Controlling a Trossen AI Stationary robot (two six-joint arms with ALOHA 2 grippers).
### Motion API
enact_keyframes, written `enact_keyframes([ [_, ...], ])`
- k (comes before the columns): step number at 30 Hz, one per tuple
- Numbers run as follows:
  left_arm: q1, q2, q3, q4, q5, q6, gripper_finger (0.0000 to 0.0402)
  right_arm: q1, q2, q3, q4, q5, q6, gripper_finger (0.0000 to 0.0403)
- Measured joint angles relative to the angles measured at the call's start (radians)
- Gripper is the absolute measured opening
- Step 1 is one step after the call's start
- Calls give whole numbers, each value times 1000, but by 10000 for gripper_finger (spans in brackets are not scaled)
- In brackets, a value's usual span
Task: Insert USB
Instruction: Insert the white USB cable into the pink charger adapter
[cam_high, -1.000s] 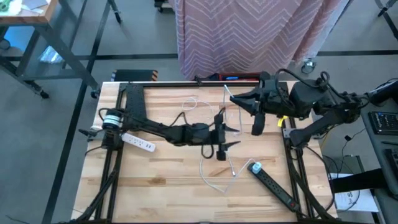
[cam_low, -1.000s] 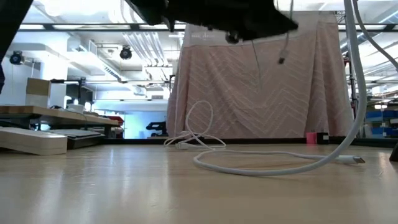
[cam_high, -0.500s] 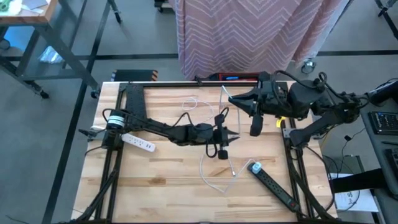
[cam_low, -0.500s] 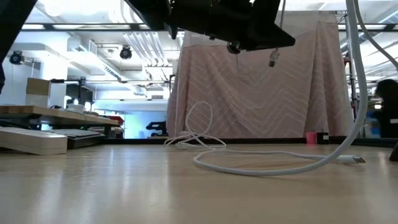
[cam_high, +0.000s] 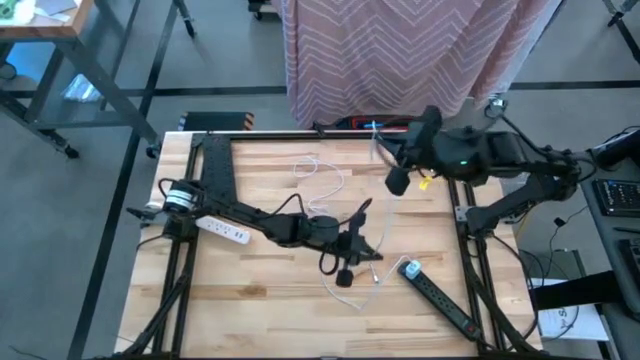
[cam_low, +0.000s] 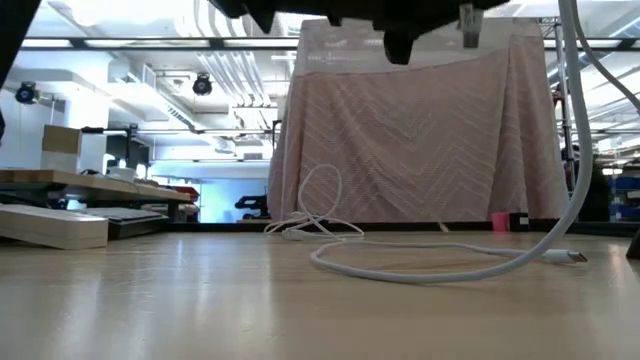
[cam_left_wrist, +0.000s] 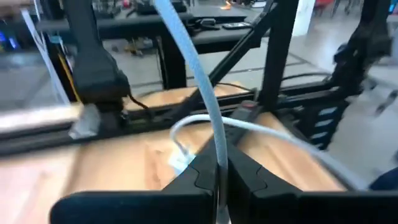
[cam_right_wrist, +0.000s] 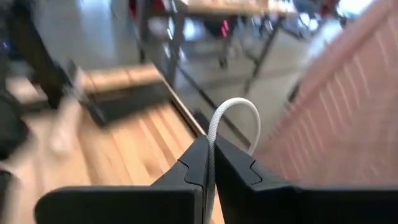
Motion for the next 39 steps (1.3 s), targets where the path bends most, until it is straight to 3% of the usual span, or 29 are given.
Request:
enact_keyframes([
  [6,-27,-52,-14,-21,49,-226,0,-28,-8,-142,-164,-8,87,24],
  [10,-42,-93,-68,-22,50,-335,0,-25,-11,-269,-153,-110,116,72],
  [14,-41,-154,-203,9,46,-445,0,-23,-19,-391,-130,-207,132,130],
  [18,-33,-195,-362,160,25,-524,0,7,-54,-518,20,-233,97,178],
  [21,-23,-212,-456,293,18,-554,0,49,-79,-620,263,-395,8,202],
  [23,-13,-213,-492,327,18,-577,0,79,-80,-676,429,-501,-42,211],
  [27,-1,-213,-515,331,15,-585,0,105,-63,-739,646,-528,-52,216],
  [35,2,-214,-502,324,15,-573,0,173,-31,-750,771,-536,-251,200],
  [39,5,-214,-493,309,15,-568,0,174,34,-715,748,-559,-309,200],
])
